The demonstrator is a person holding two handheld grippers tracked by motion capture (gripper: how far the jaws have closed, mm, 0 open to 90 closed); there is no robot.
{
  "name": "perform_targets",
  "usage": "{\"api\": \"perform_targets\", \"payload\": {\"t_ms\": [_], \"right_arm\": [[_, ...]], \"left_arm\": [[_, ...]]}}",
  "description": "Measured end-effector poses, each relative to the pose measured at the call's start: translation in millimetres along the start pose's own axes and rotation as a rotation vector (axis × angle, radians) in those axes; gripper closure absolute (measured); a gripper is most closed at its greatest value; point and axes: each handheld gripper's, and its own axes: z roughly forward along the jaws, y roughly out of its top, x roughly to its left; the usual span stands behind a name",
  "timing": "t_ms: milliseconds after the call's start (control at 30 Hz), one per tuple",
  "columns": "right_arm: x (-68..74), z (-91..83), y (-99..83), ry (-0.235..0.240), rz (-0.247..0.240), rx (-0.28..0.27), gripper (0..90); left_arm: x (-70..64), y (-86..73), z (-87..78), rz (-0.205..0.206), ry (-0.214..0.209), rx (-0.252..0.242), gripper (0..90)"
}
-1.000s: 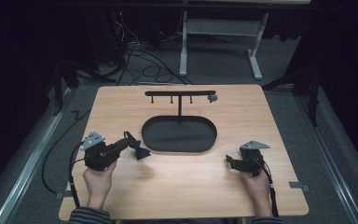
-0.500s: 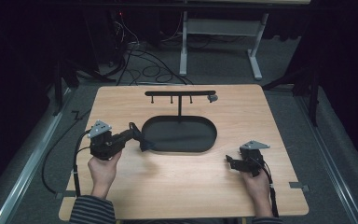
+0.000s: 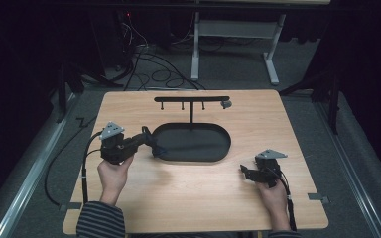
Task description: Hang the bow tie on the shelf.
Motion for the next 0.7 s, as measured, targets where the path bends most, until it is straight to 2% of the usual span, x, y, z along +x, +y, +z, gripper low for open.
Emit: {"api": "perform_targets", "payload": {"t_ms": [500, 700], "right_arm": [[-0.3, 0.0, 0.0, 0.002, 0.000, 0.000, 30.6], [-0.6, 0.0, -0.1, 0.002, 0.000, -0.002, 30.6]], "left_arm": [[-7.5, 23.5, 8.8, 0.021, -0.007, -0.013, 82.4], [-5.6, 37.3, 14.5, 0.014, 0.001, -0.025, 82.4]]}}
